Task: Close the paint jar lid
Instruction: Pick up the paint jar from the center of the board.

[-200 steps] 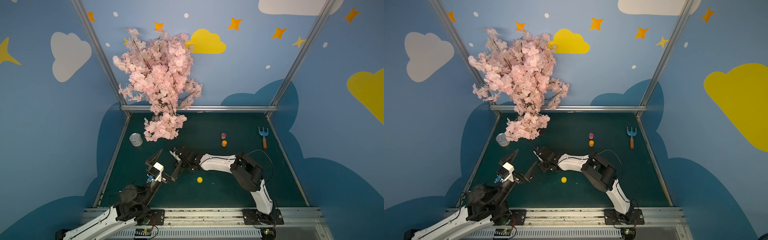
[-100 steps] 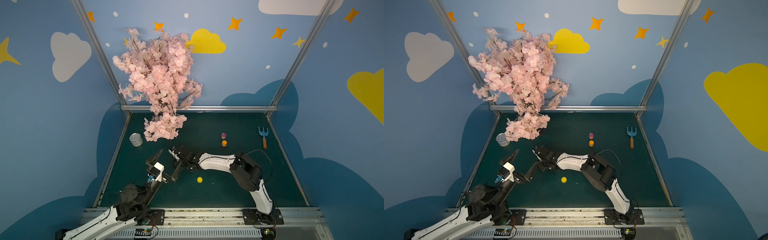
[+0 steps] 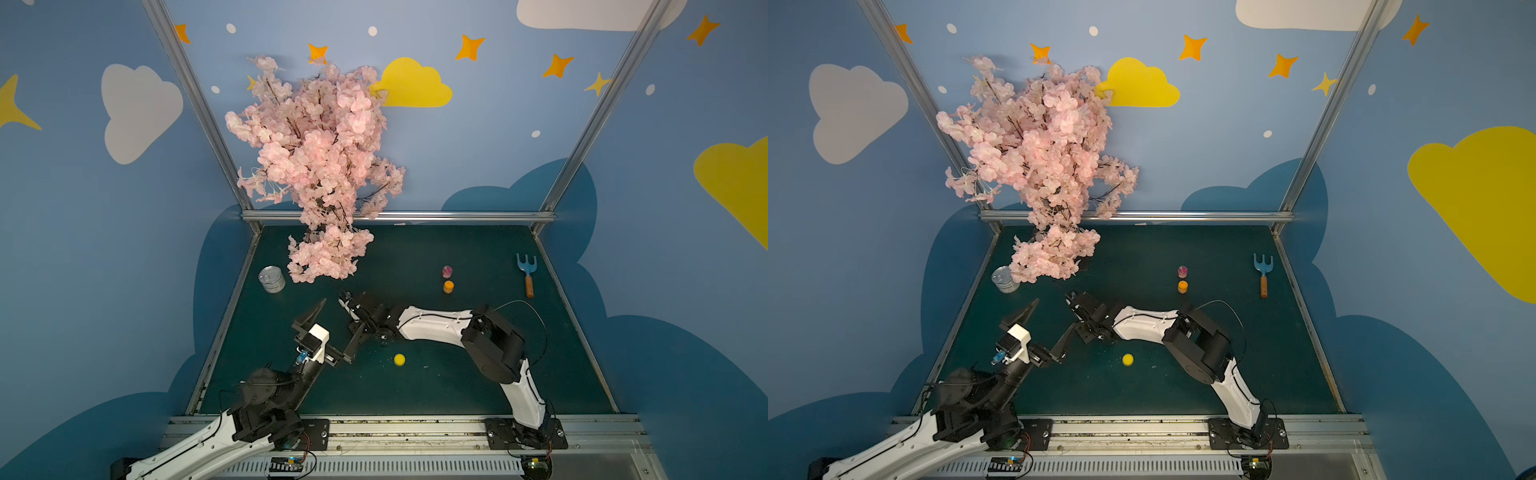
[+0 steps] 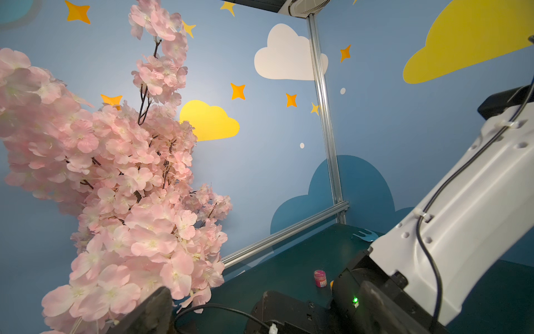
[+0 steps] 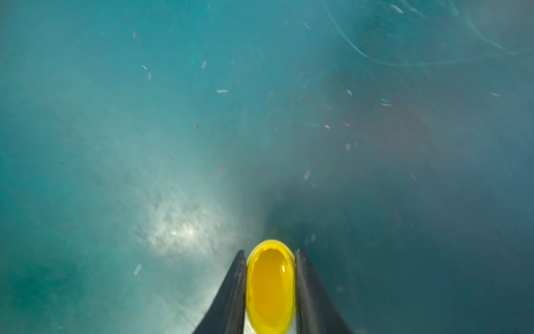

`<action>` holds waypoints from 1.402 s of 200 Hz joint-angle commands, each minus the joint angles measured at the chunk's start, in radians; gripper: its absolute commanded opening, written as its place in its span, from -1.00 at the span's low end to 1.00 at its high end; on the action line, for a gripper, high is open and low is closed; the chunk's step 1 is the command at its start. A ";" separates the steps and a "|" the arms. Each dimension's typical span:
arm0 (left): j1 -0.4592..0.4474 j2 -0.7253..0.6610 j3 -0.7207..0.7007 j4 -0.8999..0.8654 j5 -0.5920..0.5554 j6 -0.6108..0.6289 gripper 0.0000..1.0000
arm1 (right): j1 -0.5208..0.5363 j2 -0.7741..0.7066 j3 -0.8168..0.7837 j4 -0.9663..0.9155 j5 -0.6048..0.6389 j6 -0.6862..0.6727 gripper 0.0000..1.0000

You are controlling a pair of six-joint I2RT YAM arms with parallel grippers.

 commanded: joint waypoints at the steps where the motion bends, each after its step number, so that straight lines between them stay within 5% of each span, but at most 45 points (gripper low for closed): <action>1: -0.001 0.021 0.004 0.025 0.004 0.012 1.00 | -0.004 -0.087 -0.092 -0.067 0.080 -0.015 -0.56; 62: 0.023 0.196 0.020 0.054 0.062 0.000 1.00 | -0.055 -0.322 -0.388 -0.025 0.162 0.018 -0.58; 116: 0.099 0.339 0.003 0.115 0.398 -0.041 0.99 | -0.135 -0.558 -0.606 0.012 0.160 0.039 -0.60; 145: 0.126 0.506 -0.037 0.265 0.632 0.015 0.91 | -0.138 -0.688 -0.623 -0.050 0.171 0.027 -0.62; 174: 0.167 0.633 -0.025 0.322 0.659 -0.025 0.89 | -0.136 -0.778 -0.625 -0.107 0.164 0.029 -0.61; 210: 0.277 0.870 -0.072 0.632 0.801 -0.194 0.71 | -0.117 -0.843 -0.588 -0.167 0.096 0.020 -0.62; 280: 0.287 1.095 -0.048 0.842 0.831 -0.279 0.31 | -0.066 -0.876 -0.527 -0.176 0.055 0.041 -0.61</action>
